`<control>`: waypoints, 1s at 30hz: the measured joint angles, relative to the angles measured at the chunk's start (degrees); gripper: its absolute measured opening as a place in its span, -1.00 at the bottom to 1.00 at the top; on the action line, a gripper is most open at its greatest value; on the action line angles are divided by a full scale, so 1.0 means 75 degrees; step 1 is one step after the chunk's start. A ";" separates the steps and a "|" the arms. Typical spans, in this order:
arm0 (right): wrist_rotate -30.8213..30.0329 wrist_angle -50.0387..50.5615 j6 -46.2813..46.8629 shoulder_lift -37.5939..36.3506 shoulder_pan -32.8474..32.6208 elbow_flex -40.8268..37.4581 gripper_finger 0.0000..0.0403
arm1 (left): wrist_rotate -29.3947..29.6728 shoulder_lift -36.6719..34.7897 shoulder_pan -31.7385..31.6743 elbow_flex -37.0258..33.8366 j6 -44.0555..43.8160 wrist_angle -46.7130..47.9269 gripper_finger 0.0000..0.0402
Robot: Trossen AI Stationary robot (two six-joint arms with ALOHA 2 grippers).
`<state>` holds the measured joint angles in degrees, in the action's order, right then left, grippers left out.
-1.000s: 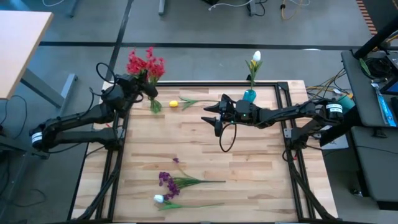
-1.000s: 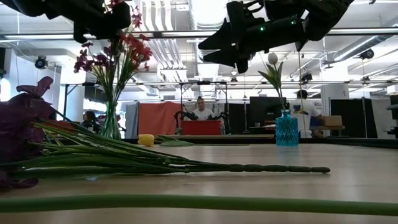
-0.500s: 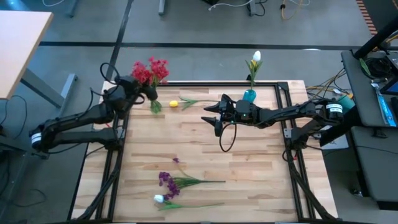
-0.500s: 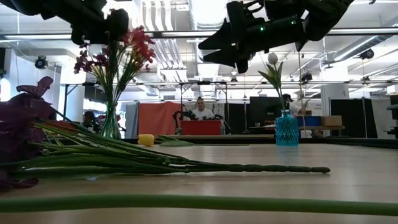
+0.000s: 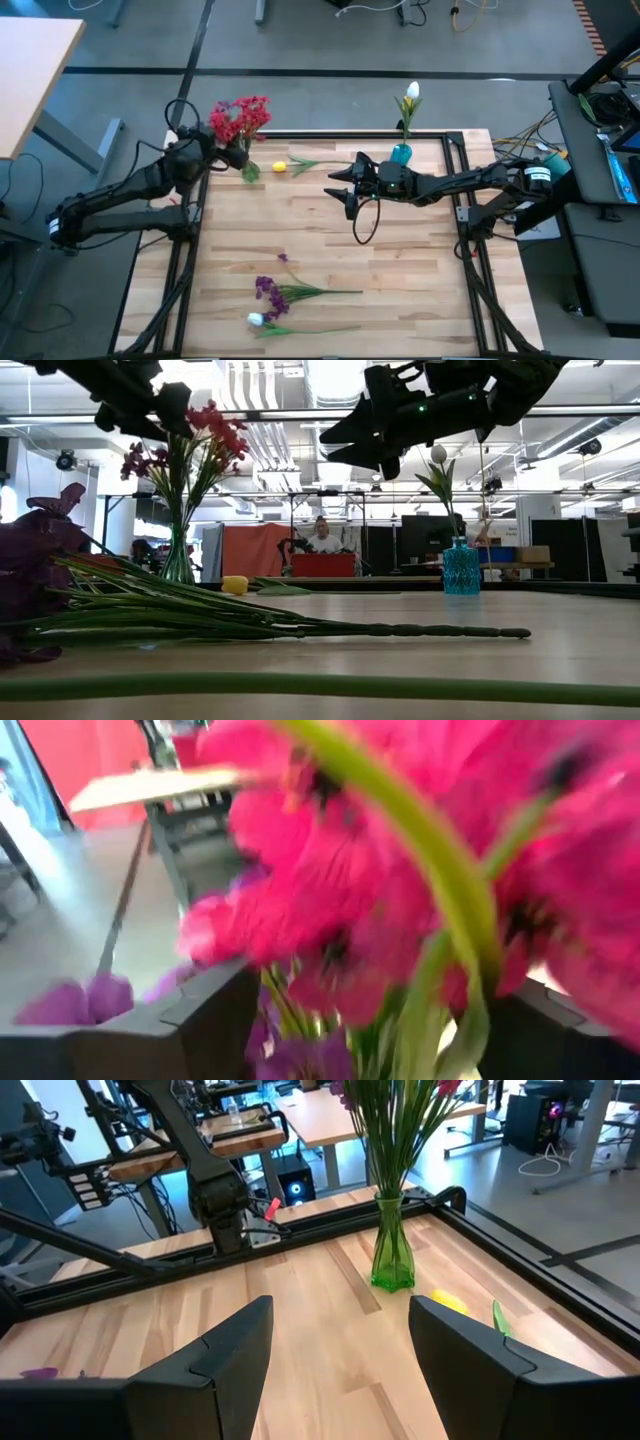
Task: Sort flowers into vase by color
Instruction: Put the red flowers into the green vase
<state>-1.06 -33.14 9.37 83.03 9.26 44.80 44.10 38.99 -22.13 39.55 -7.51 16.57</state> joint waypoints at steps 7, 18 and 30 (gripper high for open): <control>0.0000 -0.0009 0.0003 0.0000 0.0000 0.0000 0.12 | -0.0422 0.0104 0.0064 0.0730 -0.1490 0.2594 0.62; -0.0003 -0.0012 0.0003 0.0000 0.0000 0.0001 0.12 | -0.1406 0.0126 0.0102 0.1522 -0.1509 0.4364 0.64; -0.0072 0.1516 0.0166 -0.0008 0.0020 0.0336 0.12 | -0.1437 -0.0110 0.0105 0.1718 -0.2379 0.5968 0.64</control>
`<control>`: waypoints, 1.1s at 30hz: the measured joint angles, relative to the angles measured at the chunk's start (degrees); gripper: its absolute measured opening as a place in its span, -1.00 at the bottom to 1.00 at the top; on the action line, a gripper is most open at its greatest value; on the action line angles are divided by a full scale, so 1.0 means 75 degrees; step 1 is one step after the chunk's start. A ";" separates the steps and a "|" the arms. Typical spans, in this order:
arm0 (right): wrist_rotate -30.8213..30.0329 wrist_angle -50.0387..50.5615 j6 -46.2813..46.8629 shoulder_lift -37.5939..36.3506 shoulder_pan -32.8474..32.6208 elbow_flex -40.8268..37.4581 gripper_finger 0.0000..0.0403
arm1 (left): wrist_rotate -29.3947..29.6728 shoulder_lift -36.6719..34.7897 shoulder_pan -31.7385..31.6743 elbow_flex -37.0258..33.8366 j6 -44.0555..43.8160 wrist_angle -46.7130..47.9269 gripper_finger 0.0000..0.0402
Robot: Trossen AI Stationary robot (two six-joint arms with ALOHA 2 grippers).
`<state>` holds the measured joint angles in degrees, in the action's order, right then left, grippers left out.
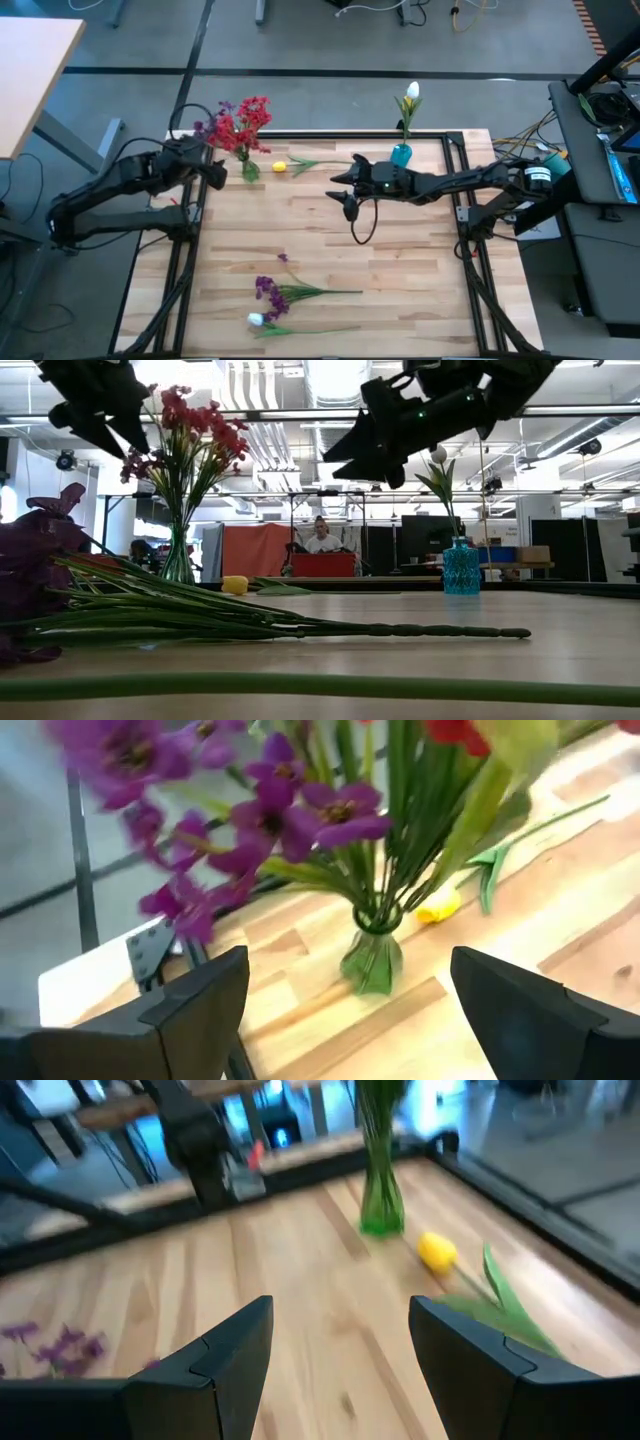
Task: Sort flowers into vase by color
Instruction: Put the red flowers into the green vase
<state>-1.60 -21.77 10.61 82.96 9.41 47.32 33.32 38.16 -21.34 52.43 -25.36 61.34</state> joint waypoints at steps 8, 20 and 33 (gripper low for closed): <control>-0.0012 0.1063 -0.0203 0.0052 -0.0003 0.0598 0.12 | -0.0805 -0.0375 0.0239 -0.0047 -0.0056 0.0165 0.64; -0.0007 0.1063 -0.0358 0.0055 -0.0003 0.0625 0.12 | 0.0513 -0.0878 0.1729 -0.1755 0.0400 -0.2514 0.64; -0.0004 0.1040 -0.0358 0.0058 -0.0003 0.0625 0.12 | 0.2325 -0.0859 0.1953 -0.3209 0.3045 -0.6568 0.61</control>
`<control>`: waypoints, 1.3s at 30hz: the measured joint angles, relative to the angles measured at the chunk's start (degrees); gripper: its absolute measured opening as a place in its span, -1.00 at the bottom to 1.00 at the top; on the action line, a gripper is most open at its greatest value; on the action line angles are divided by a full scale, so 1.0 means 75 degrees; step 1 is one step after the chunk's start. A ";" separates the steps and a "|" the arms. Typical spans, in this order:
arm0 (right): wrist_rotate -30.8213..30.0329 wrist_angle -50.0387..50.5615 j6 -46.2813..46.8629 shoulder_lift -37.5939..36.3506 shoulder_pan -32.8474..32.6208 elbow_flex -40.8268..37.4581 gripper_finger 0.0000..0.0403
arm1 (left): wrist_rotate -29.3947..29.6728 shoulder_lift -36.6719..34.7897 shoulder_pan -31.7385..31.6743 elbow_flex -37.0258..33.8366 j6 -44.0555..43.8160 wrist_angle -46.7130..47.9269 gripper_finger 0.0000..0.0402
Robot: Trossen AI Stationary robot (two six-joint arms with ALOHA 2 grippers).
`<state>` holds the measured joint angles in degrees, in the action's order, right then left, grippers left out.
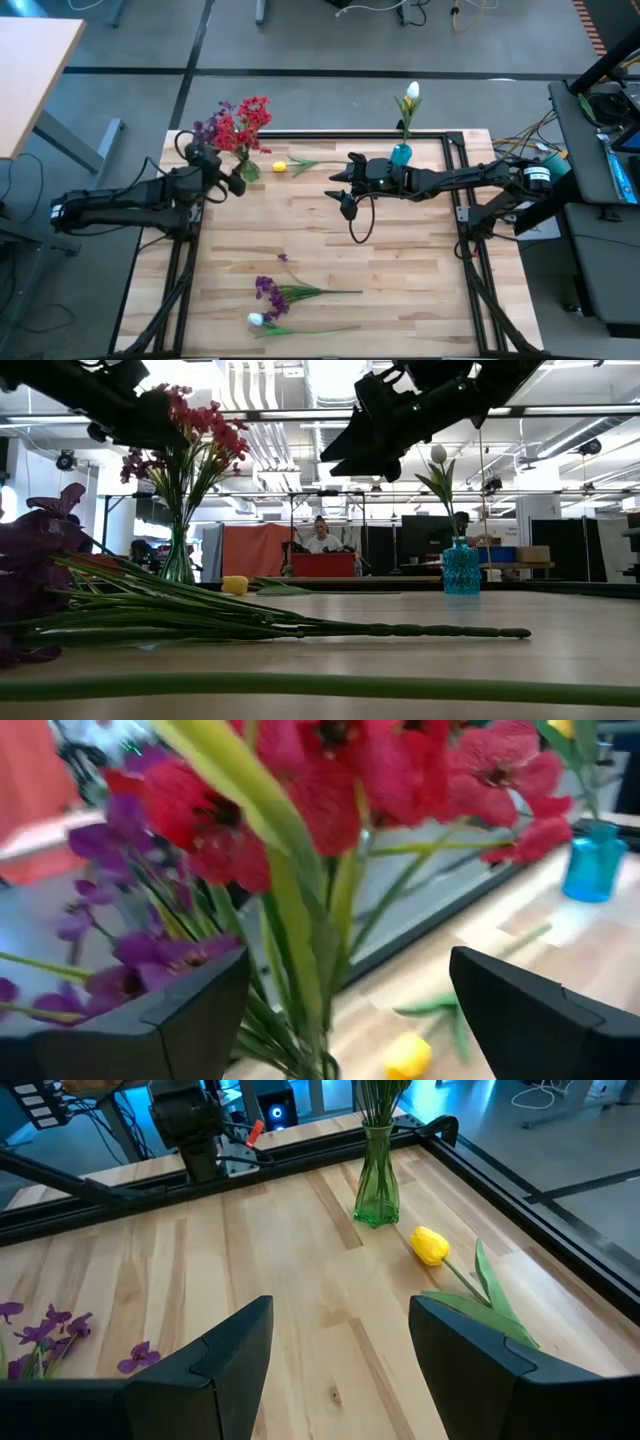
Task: Sort flowers into vase by color
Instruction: Put the red flowers into the green vase
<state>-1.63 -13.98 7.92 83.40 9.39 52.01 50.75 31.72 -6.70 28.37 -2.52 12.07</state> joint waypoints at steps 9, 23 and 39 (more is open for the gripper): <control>0.0003 0.0000 -0.0003 0.0006 0.0000 0.0000 0.12 | 0.0773 -0.0011 -0.0006 -0.0348 0.0089 -0.0547 0.17; 0.0006 0.0006 -0.0003 0.0006 -0.0003 0.0000 0.12 | 0.0965 0.0007 -0.0006 -0.0418 -0.0477 -0.0535 -0.96; 0.0012 0.0032 -0.0003 0.0006 -0.0003 -0.0003 0.12 | 0.1155 -0.0006 0.0000 -0.0876 -0.1445 -0.0525 -0.96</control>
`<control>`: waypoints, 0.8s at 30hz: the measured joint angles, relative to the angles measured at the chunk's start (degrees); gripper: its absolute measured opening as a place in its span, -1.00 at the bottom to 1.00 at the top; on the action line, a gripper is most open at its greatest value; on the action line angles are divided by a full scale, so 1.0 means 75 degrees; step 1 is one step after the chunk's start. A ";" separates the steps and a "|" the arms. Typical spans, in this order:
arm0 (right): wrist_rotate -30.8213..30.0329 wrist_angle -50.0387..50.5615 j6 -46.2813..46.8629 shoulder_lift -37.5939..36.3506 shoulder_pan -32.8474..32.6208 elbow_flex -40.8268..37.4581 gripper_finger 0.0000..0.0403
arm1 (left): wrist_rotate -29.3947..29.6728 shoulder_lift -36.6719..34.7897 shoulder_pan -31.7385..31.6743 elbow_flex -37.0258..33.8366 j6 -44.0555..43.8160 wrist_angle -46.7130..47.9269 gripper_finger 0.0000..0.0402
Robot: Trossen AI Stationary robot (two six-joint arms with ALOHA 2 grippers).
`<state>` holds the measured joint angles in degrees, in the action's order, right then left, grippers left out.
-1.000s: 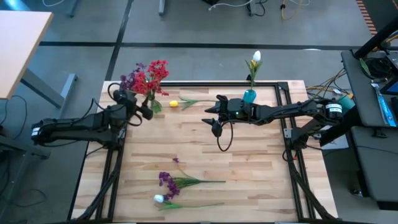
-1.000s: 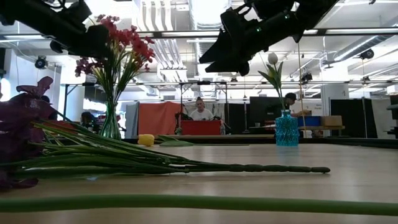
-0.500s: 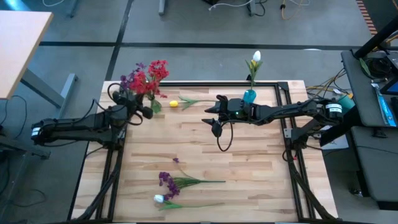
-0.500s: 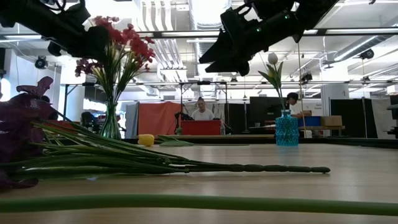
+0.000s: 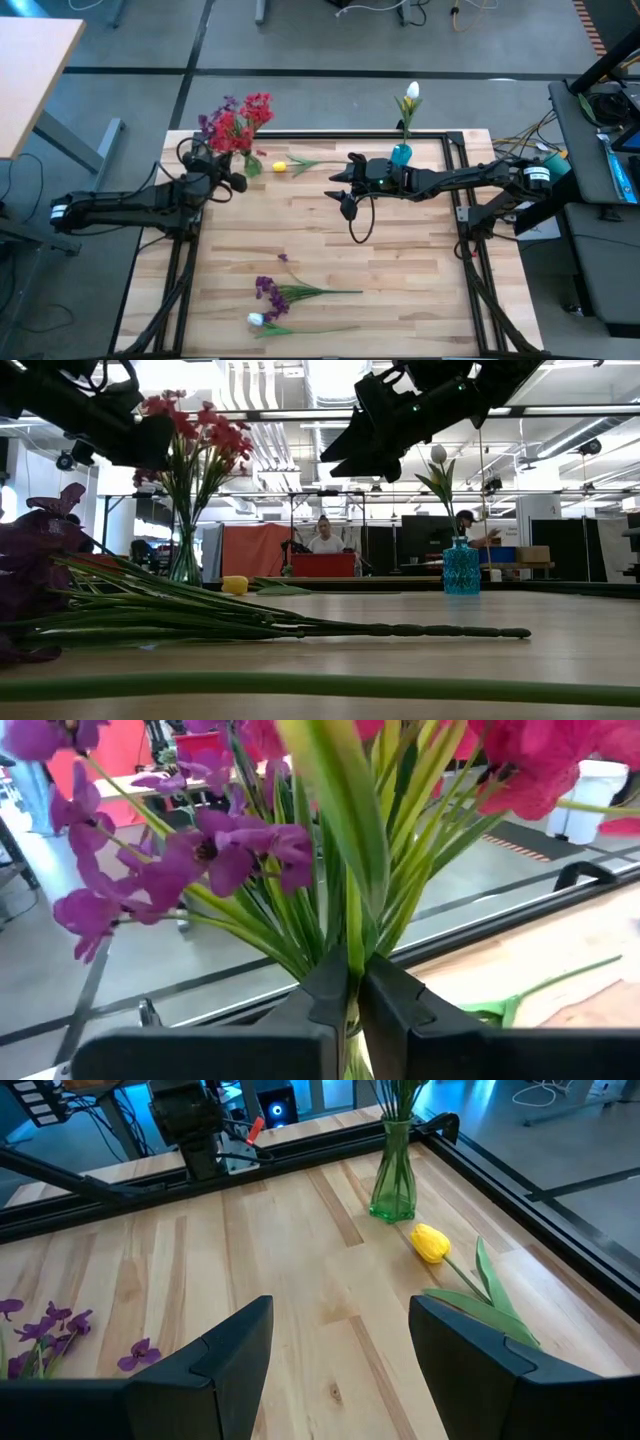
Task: Sort flowers into vase by color
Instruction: Put the red flowers into the green vase, then put the yellow tulip into the blue vase
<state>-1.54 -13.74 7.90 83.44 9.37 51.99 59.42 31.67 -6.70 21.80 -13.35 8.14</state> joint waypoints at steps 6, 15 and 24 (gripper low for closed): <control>0.0000 0.0007 0.0035 0.0000 0.0000 0.0000 0.12 | -0.0254 -0.0043 0.0002 0.0297 -0.0109 0.0046 -0.84; 0.0000 0.0012 0.0058 -0.0012 0.0003 0.0000 0.12 | -0.0335 -0.0038 0.0002 0.0832 -0.0409 0.1174 -0.52; -0.0044 0.1909 0.0164 0.0023 0.0237 0.0828 0.12 | -0.2024 -0.0040 0.0020 0.1977 -0.1280 0.3472 0.01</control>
<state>-1.87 0.58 9.13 83.61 11.14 58.20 44.24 31.38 -6.55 36.63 -22.95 34.18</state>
